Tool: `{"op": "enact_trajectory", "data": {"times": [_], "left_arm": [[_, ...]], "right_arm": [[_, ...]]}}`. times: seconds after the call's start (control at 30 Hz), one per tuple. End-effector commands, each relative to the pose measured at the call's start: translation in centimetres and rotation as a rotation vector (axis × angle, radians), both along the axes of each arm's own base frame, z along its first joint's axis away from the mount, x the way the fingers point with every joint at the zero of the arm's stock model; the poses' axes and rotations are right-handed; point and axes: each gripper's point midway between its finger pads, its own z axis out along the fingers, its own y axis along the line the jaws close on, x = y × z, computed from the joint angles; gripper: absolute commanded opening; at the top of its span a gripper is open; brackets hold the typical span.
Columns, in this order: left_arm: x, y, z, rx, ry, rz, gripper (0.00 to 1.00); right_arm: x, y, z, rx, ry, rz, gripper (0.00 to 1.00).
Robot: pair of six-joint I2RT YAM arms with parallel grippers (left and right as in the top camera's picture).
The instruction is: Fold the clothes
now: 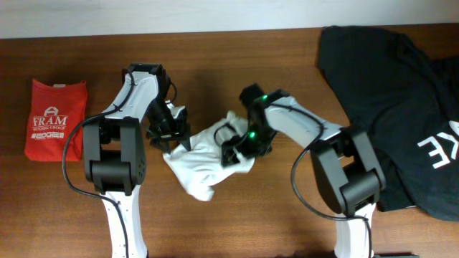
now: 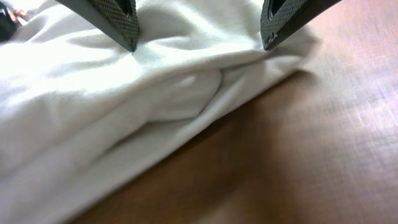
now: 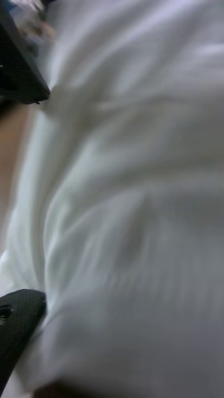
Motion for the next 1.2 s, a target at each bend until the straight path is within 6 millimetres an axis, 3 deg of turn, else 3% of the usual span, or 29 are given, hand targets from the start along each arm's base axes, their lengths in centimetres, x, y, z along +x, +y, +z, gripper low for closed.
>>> {"op": "enact_trajectory", "data": {"times": [0.0,0.1,0.2,0.3,0.37,0.47,0.5,0.53,0.57,0.6,0.67,0.73,0.87,1.03,1.17], "left_arm": [[-1.2,-0.3,-0.4,-0.003,0.069,0.007,0.62],[-0.9,-2.2,0.1,-0.102,0.071,0.054,0.61],[0.3,-3.9,0.7,-0.202,0.028,0.096,0.57],[2.4,-5.4,1.7,-0.308,-0.077,0.110,0.57],[3.9,-6.7,3.2,-0.414,-0.173,0.082,0.58],[5.8,-7.2,4.3,-0.459,-0.290,0.059,0.63],[6.2,-7.3,4.2,-0.461,-0.309,0.055,0.63],[6.4,-7.2,4.2,-0.462,-0.321,0.054,0.64],[6.6,-7.1,4.2,-0.462,-0.327,0.055,0.64],[6.6,-7.1,4.2,-0.462,-0.329,0.056,0.63],[6.6,-7.1,4.2,-0.462,-0.329,0.055,0.63],[6.6,-7.1,4.2,-0.462,-0.328,0.055,0.63],[6.6,-7.1,4.2,-0.462,-0.329,0.055,0.63],[6.6,-6.9,4.0,-0.448,-0.331,0.051,0.65],[6.6,-6.9,4.0,-0.448,-0.330,0.051,0.65]], "right_arm": [[8.4,-5.1,-0.2,-0.135,-0.230,-0.161,1.00],[13.1,-5.7,3.7,-0.084,-0.355,-0.216,0.99],[14.4,-5.9,7.5,-0.074,-0.400,-0.197,0.99],[12.8,-6.4,10.5,-0.103,-0.335,-0.187,0.99],[10.2,-6.8,12.0,-0.122,-0.232,-0.176,0.99],[5.8,-4.7,13.6,0.046,-0.071,-0.069,0.97],[4.4,-3.8,14.3,0.131,-0.039,-0.007,0.87],[3.2,-3.1,15.0,0.210,-0.007,0.040,0.70],[2.2,-2.6,15.6,0.270,0.019,0.072,0.45],[1.3,-2.1,16.1,0.330,0.044,0.098,0.26],[0.5,-1.2,16.4,0.409,0.062,0.123,0.20],[-0.1,-0.4,16.1,0.456,0.067,0.149,0.20],[-2.1,0.8,13.2,0.448,0.119,0.192,0.20],[-4.7,1.2,8.1,0.438,0.184,0.198,0.20],[-4.7,0.1,2.9,0.340,0.180,0.124,0.20]]}}
